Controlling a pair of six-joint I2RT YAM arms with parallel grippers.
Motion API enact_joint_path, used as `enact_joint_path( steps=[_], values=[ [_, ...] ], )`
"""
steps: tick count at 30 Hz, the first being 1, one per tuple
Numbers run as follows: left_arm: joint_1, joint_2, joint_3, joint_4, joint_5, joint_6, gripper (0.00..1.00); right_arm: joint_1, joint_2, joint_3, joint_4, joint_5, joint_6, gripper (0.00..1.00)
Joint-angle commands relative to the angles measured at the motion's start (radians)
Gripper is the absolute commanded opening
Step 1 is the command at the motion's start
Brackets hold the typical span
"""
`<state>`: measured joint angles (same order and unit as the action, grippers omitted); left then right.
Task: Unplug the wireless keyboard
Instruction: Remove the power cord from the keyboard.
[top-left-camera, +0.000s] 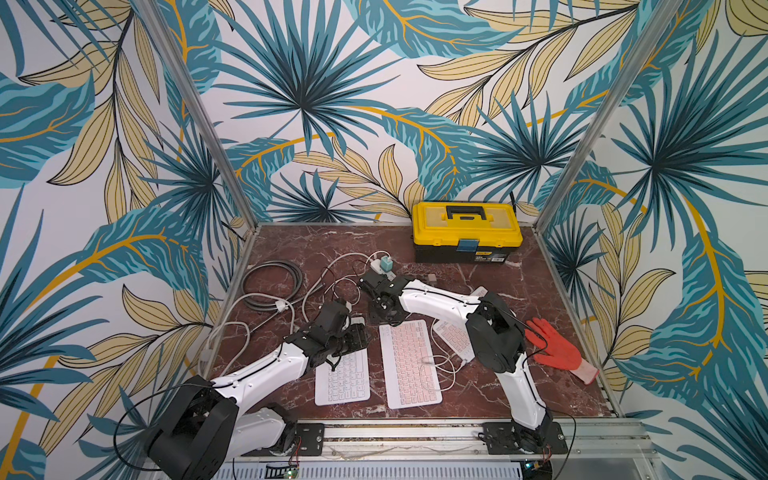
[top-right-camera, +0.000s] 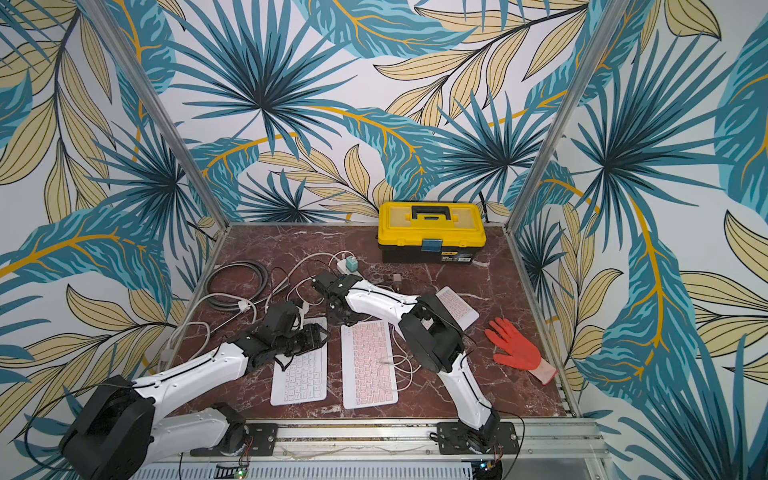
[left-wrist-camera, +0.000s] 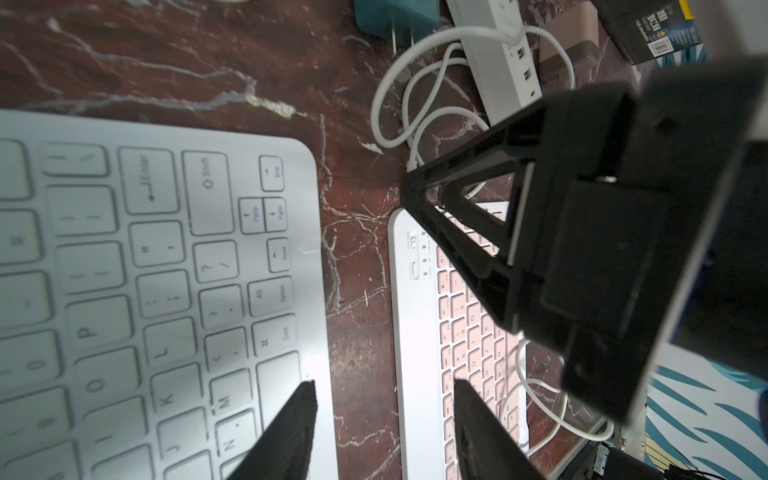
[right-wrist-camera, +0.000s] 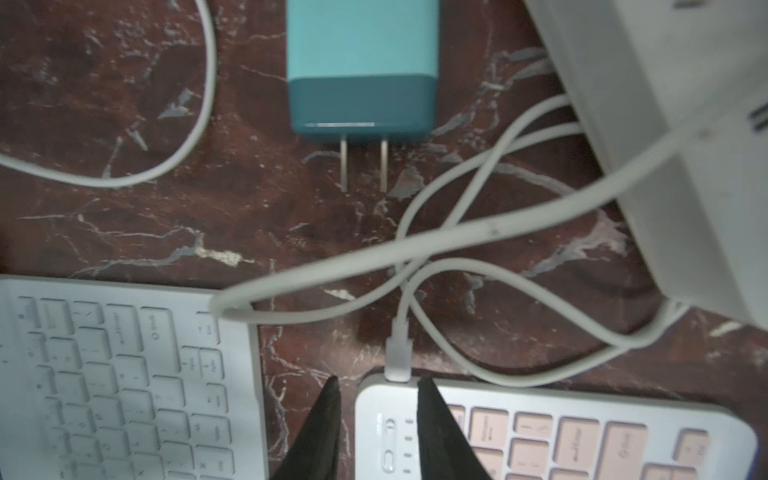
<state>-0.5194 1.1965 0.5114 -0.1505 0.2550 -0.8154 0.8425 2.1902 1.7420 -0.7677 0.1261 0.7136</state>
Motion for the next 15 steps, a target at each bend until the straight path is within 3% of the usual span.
enact_joint_path(
  steps=[1, 15],
  values=[
    [0.012, -0.016, -0.013, 0.034, 0.033, 0.032, 0.55, -0.016, 0.02, 0.014, -0.056, -0.015, -0.012, 0.33],
    [0.021, -0.014, -0.014, 0.035, 0.037, 0.043, 0.55, -0.01, 0.081, 0.045, -0.063, -0.055, 0.005, 0.29]
  ],
)
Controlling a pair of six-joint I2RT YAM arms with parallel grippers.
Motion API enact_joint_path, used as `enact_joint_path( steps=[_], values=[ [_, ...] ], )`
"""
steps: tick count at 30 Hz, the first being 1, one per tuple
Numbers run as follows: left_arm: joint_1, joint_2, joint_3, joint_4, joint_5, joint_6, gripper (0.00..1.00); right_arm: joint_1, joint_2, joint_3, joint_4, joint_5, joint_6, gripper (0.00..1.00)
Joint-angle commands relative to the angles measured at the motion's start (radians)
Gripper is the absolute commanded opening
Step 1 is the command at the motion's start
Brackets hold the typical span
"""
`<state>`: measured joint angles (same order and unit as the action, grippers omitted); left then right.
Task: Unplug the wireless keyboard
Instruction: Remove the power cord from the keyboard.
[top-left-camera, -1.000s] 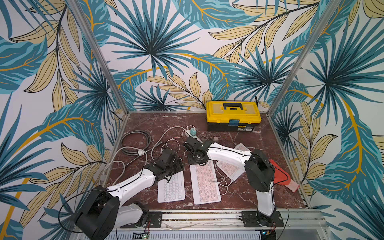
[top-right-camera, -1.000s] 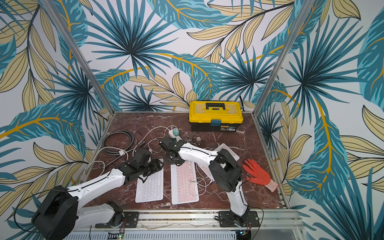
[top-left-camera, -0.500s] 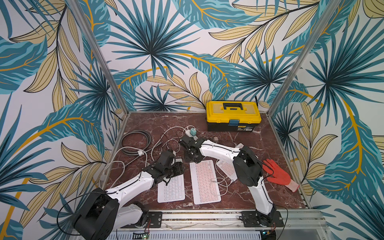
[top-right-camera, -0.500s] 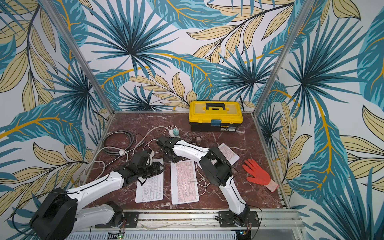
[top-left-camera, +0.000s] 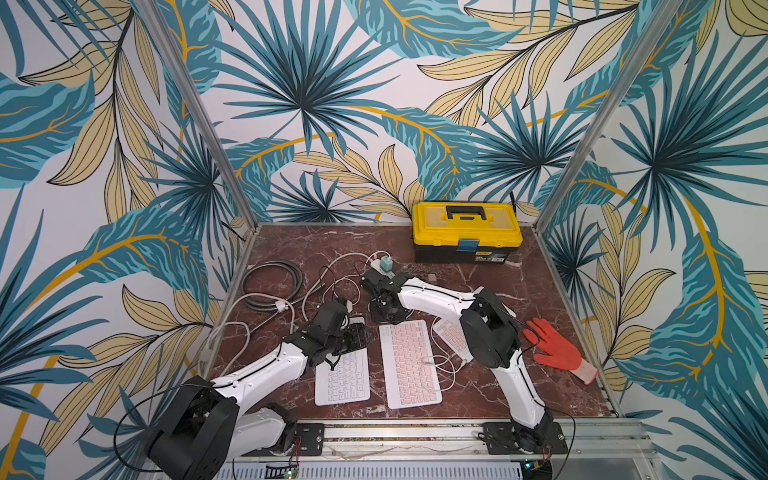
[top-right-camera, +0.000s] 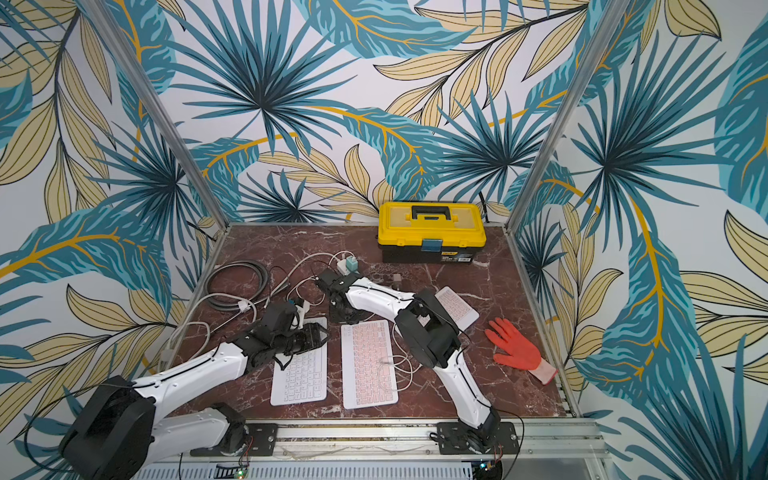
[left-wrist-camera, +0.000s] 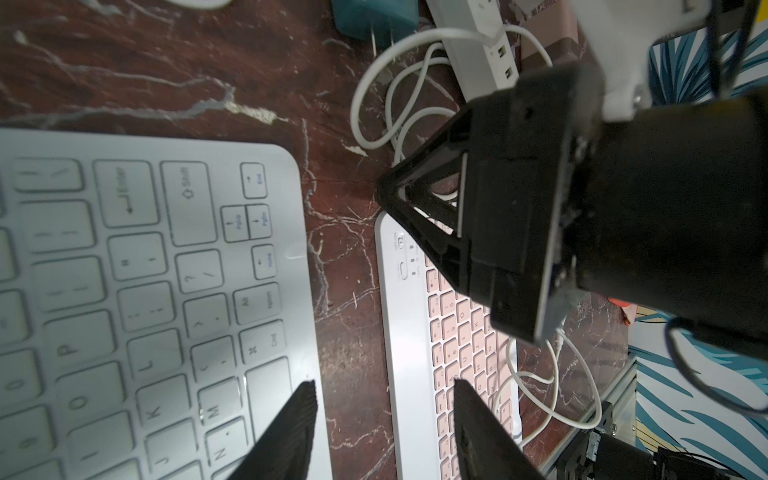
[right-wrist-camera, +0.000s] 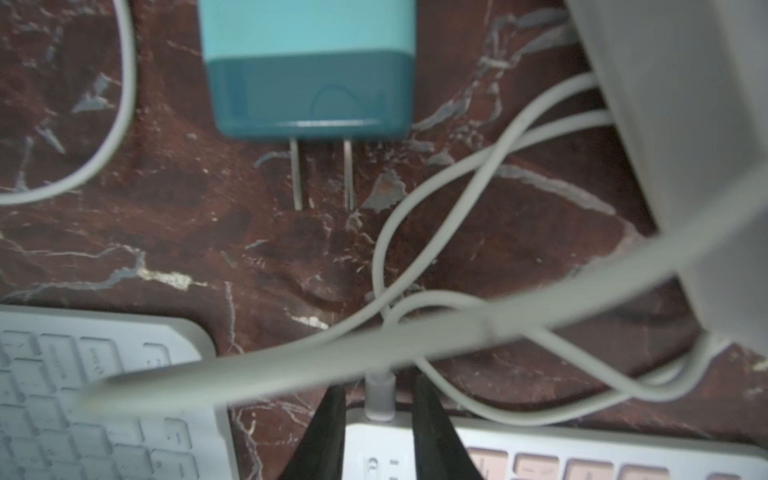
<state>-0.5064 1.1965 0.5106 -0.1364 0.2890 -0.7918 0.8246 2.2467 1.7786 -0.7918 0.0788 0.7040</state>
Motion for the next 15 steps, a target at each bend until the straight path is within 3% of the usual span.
enact_joint_path(
  steps=[1, 15],
  values=[
    [0.007, -0.015, -0.014, 0.021, 0.003, 0.02, 0.55, 0.008, 0.028, 0.007, -0.044, -0.007, 0.019, 0.29],
    [0.011, -0.029, -0.026, 0.02, -0.007, 0.031, 0.56, 0.039, 0.132, 0.108, -0.202, 0.071, 0.031, 0.15]
  ],
)
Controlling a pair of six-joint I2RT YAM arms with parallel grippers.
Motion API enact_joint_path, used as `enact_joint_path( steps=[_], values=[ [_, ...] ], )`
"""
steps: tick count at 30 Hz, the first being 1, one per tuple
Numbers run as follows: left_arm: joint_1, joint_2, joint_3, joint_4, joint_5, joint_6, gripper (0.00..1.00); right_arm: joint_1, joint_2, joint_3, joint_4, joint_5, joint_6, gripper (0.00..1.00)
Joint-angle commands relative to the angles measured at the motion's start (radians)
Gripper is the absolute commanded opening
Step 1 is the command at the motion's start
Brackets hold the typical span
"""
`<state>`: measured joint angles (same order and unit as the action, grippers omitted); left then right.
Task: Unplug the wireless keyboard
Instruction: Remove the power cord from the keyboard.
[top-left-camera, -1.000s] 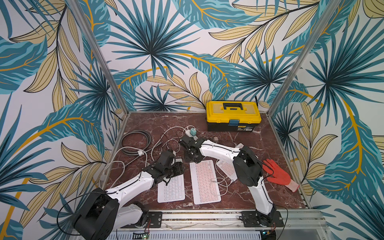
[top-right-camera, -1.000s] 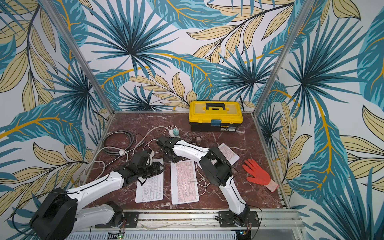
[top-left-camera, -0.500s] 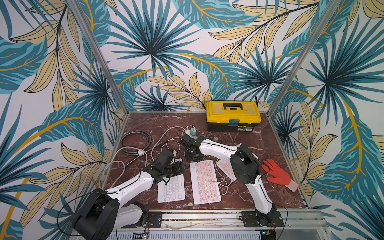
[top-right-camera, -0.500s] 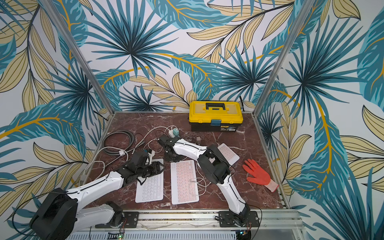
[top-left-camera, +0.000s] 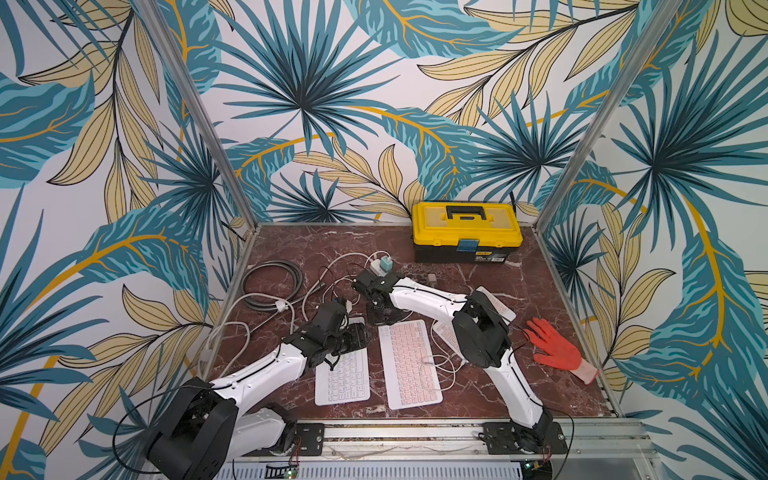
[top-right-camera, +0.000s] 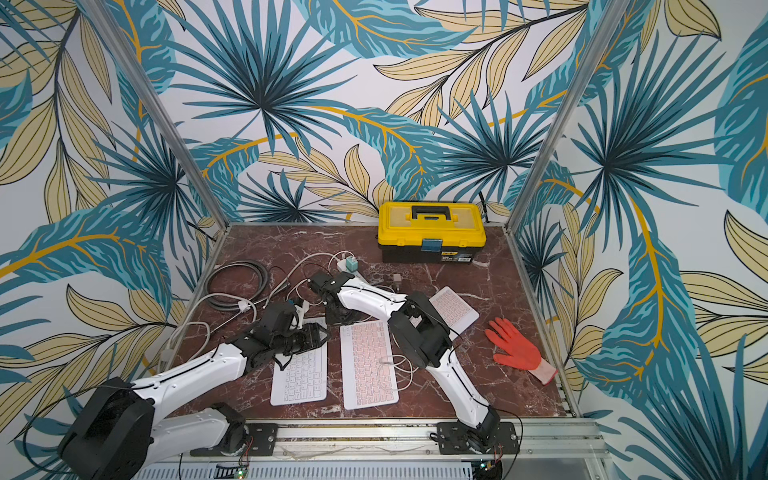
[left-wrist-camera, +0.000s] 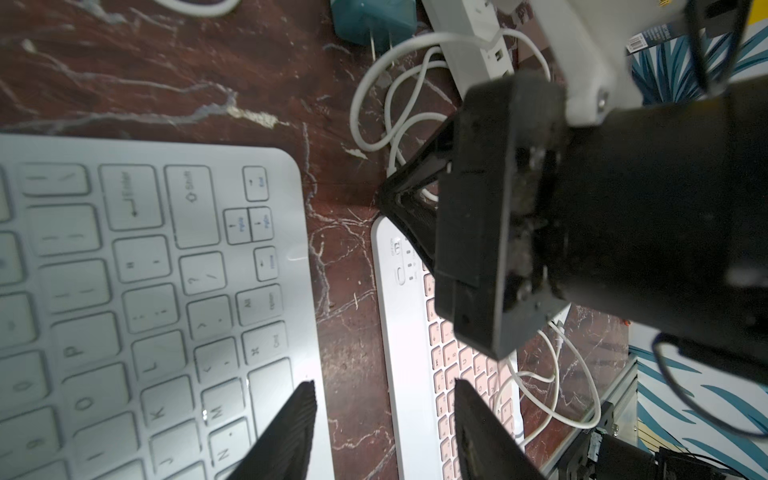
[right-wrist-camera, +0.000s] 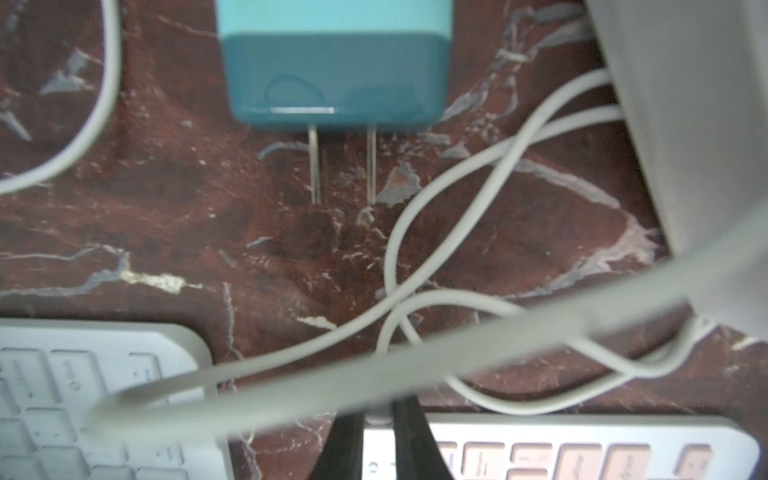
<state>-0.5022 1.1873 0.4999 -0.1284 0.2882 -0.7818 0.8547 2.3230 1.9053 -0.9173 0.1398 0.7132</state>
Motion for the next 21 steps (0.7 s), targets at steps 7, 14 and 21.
enact_joint_path(
  steps=[7, 14, 21],
  values=[
    [0.009, 0.004, -0.004, 0.012, 0.004, 0.032, 0.56, -0.006, -0.005, -0.044, -0.012, 0.002, 0.029, 0.09],
    [0.008, 0.057, 0.027, 0.012, 0.019, 0.048, 0.58, -0.043, -0.135, -0.149, 0.116, -0.067, 0.051, 0.08],
    [0.007, 0.162, 0.11, 0.012, 0.088, 0.112, 0.6, -0.087, -0.235, -0.224, 0.182, -0.103, 0.06, 0.08]
  ],
)
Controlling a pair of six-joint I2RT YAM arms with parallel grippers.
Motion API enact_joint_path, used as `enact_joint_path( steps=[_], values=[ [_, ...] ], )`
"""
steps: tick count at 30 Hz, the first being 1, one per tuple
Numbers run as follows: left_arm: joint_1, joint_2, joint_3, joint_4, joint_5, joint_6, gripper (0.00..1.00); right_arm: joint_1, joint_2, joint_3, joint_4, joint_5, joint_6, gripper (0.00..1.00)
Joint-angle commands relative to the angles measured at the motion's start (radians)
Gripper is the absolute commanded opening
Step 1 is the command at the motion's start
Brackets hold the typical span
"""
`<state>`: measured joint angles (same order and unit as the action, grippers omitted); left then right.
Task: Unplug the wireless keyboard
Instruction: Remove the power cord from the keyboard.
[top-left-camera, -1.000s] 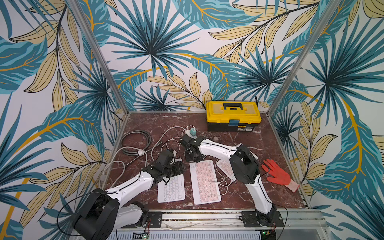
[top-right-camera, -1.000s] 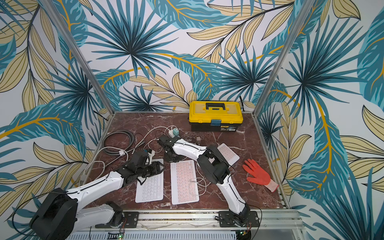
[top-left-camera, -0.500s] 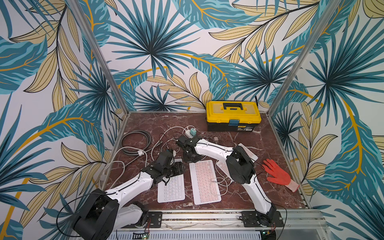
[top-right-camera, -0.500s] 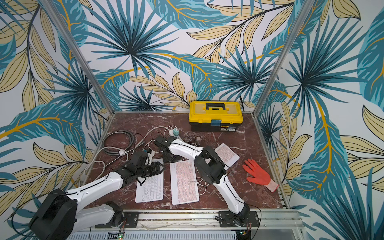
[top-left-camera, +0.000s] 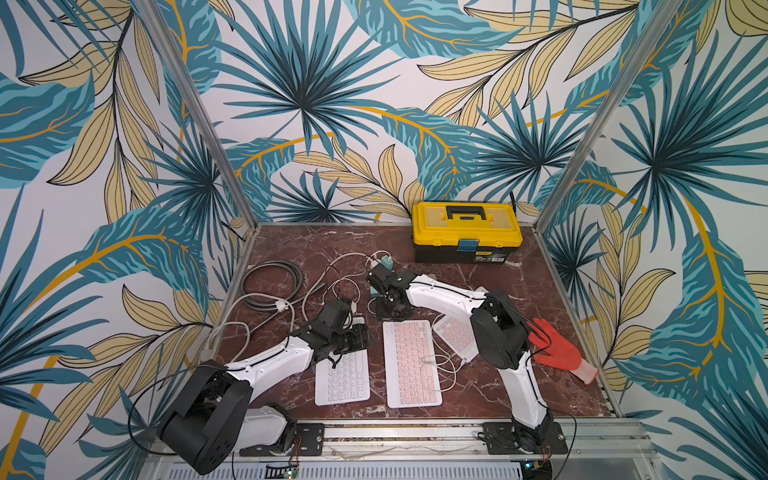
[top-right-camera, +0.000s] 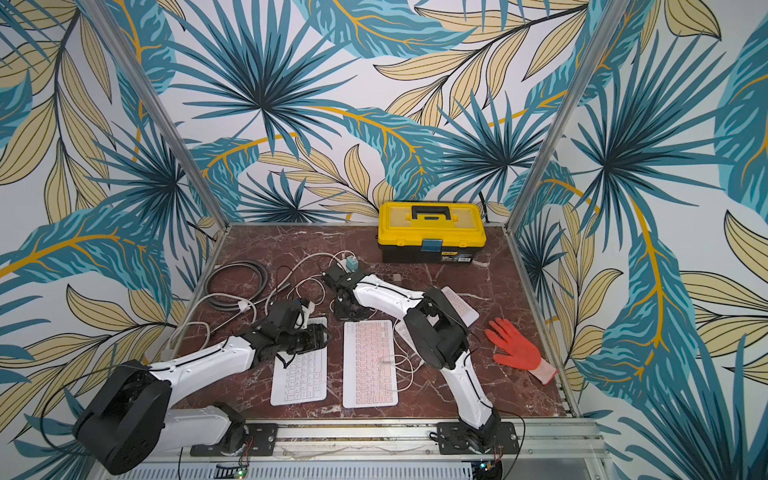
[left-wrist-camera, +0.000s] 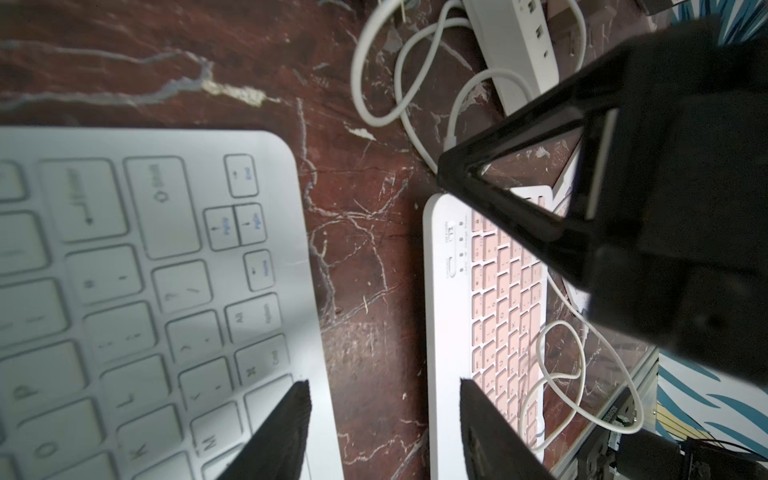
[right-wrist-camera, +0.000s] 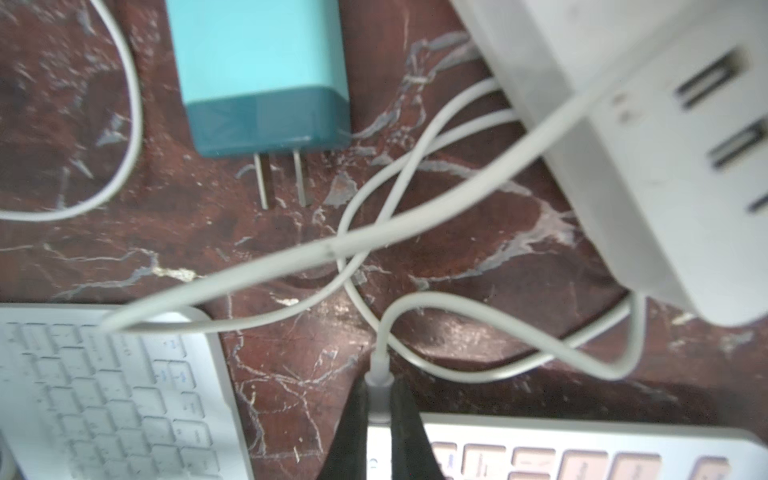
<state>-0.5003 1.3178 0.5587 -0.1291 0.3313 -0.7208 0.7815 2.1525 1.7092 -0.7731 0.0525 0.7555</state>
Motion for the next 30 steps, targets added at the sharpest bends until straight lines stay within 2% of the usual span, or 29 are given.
enact_joint_path(
  steps=[1, 8, 21, 26, 30],
  values=[
    [0.003, 0.055, 0.07, 0.013, 0.064, 0.067, 0.6, -0.017, -0.078, -0.042, 0.05, -0.021, 0.016, 0.08],
    [-0.005, 0.163, 0.143, 0.014, 0.161, 0.165, 0.61, -0.033, -0.101, -0.079, 0.06, -0.048, 0.016, 0.08],
    [-0.034, 0.114, 0.107, 0.013, 0.066, 0.136, 0.56, -0.021, 0.009, -0.078, 0.041, -0.052, 0.072, 0.08],
    [-0.1, 0.094, 0.11, 0.013, 0.071, 0.204, 0.5, -0.016, 0.038, -0.07, 0.031, -0.053, 0.087, 0.09],
    [-0.16, 0.086, 0.076, 0.013, 0.023, 0.287, 0.49, -0.016, 0.065, -0.04, -0.008, -0.046, 0.091, 0.09]
  ],
)
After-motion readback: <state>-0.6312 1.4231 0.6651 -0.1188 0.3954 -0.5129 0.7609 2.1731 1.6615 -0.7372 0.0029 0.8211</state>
